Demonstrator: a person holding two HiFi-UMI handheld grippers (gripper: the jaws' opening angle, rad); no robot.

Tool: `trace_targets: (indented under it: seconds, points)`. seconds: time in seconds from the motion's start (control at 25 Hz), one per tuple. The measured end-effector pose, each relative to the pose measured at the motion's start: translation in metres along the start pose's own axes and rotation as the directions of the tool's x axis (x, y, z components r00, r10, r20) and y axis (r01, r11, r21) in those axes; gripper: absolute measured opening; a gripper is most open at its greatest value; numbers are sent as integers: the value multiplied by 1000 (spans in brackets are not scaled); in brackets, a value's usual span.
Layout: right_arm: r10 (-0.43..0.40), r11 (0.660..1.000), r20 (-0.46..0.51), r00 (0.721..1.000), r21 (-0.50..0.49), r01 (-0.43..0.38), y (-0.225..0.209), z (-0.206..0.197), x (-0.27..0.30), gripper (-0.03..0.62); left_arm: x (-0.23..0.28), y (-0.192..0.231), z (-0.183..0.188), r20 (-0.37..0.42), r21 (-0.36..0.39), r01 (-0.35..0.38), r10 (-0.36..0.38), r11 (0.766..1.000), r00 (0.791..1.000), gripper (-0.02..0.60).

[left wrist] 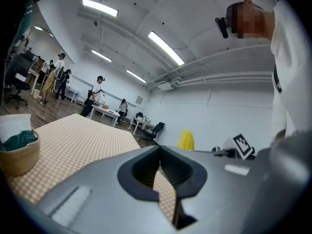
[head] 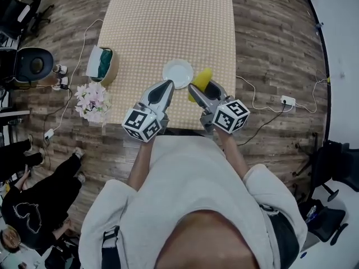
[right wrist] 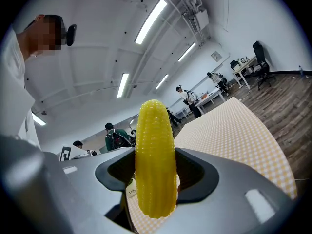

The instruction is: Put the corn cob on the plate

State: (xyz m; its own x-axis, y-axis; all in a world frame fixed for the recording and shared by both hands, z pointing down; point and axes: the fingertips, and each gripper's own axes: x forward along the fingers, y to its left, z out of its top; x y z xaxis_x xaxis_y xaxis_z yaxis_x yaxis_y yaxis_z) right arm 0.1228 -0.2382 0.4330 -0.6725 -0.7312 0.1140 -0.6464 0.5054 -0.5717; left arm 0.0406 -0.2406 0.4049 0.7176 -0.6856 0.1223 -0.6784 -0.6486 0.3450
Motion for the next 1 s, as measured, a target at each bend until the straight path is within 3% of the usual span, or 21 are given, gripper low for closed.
trace_targets:
  seconds: [0.6, 1.0]
  points:
    - [-63, 998, 1, 998, 15, 63, -9, -2, 43, 247, 4, 53, 9, -12, -30, 26, -26, 999, 1000, 8]
    - [-125, 990, -100, 987, 56, 131, -17, -53, 54, 247, -6, 79, -30, -86, -121, 19, -29, 992, 996, 8]
